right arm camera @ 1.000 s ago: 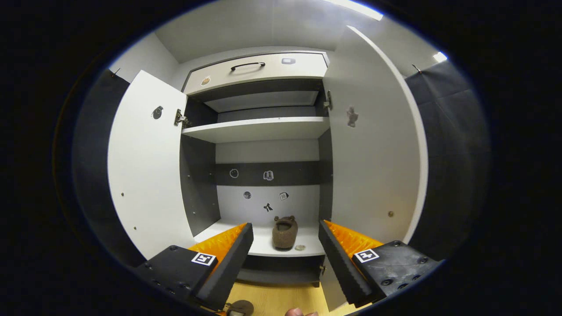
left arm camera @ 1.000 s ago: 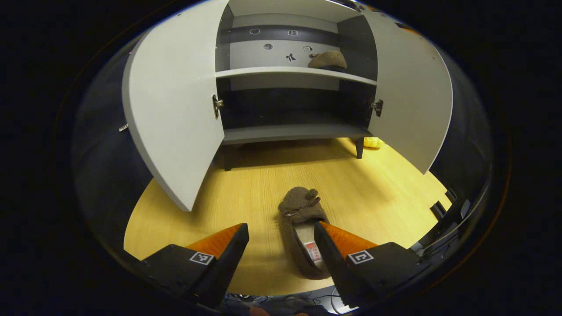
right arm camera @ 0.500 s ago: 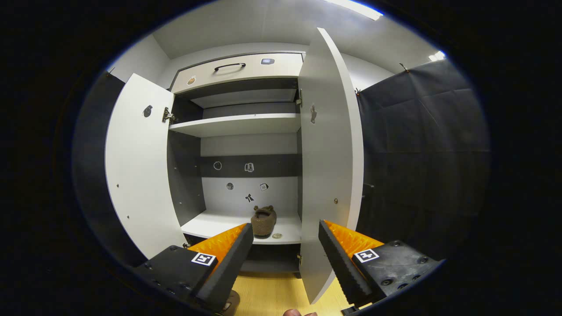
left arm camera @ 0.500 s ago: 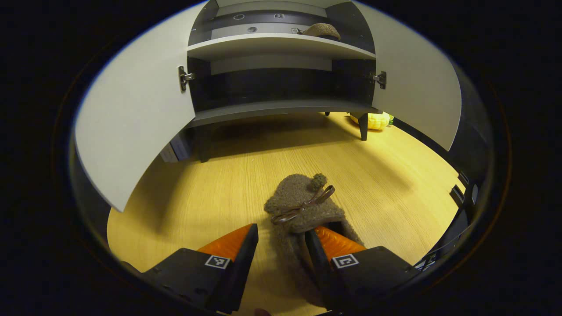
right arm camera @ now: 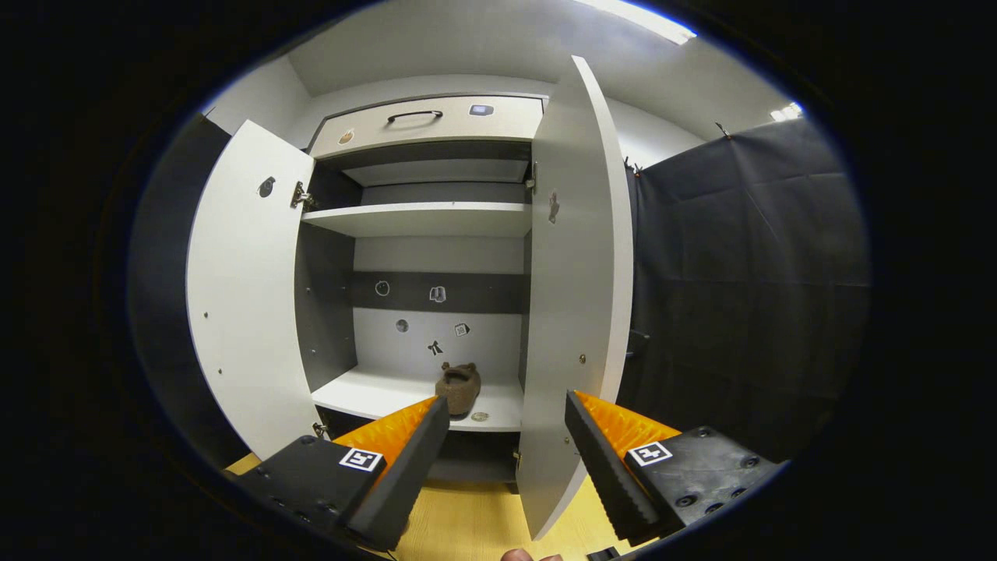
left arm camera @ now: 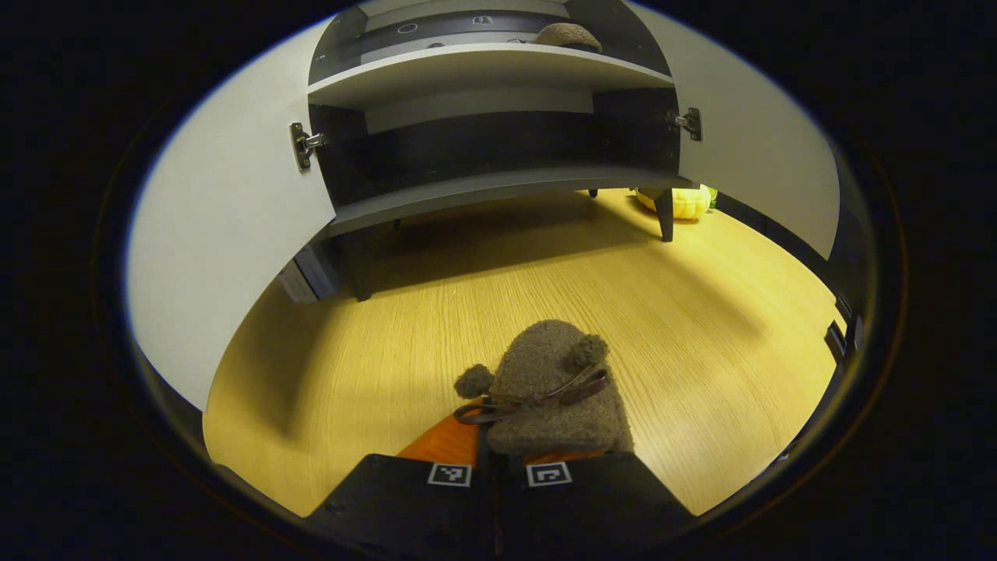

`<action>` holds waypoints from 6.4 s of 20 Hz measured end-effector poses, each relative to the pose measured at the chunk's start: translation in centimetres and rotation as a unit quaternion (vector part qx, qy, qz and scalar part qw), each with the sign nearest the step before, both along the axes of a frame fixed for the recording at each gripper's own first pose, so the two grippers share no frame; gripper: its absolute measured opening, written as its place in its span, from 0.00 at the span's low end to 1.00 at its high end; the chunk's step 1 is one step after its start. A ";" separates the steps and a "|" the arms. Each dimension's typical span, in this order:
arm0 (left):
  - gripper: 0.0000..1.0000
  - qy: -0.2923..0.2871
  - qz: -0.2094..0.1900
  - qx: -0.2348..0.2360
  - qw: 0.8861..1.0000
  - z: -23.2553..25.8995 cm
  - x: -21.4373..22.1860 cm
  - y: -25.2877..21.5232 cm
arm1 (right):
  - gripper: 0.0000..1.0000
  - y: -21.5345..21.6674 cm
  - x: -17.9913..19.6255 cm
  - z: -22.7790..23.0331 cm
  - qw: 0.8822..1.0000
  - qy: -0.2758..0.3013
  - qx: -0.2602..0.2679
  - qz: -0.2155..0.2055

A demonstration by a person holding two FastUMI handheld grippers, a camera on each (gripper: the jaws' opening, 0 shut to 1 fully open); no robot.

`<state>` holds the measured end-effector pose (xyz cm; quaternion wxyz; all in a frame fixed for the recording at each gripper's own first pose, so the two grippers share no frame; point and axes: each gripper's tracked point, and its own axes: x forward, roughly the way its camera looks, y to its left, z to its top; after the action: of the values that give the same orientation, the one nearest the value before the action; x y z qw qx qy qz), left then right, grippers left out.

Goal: Grab one shoe with the right hand and put it into the shoe cabinet, grab the other shoe with the left hand and put it into the shoe cabinet; then close the right door with the right hand and the left door with the left hand.

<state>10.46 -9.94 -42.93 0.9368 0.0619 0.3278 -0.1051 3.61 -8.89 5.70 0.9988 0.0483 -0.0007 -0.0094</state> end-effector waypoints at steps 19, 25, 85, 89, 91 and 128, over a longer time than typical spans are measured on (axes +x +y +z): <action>0.09 -0.107 0.088 -0.059 0.989 37.8 4.4 2.0 | 0.98 -2.1 0.3 -1.7 0.999 0.018 0.037 0.009; 0.10 -0.119 0.118 -0.020 0.986 41.3 13.0 2.6 | 0.97 -4.1 -1.2 -3.1 0.998 0.035 0.050 0.000; 0.96 -0.311 0.090 -0.077 0.943 50.1 3.0 1.0 | 1.00 -17.9 6.1 -4.7 0.995 0.056 0.059 -0.059; 0.96 -0.302 0.080 -0.059 0.948 48.4 -0.2 2.1 | 0.98 -18.0 6.0 -4.6 0.995 0.052 0.062 -0.062; 0.96 -0.301 0.076 -0.055 0.949 47.8 -0.9 2.2 | 0.98 -18.0 6.0 -4.6 0.995 0.049 0.059 -0.068; 0.96 -0.269 0.143 -0.040 0.951 43.2 -8.8 13.5 | 0.98 5.6 4.2 -5.0 0.991 0.056 0.047 0.115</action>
<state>1.68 3.55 0.27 0.9972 0.0025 0.0642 0.0375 7.82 -3.28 0.66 0.9884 0.0942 0.0609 0.1026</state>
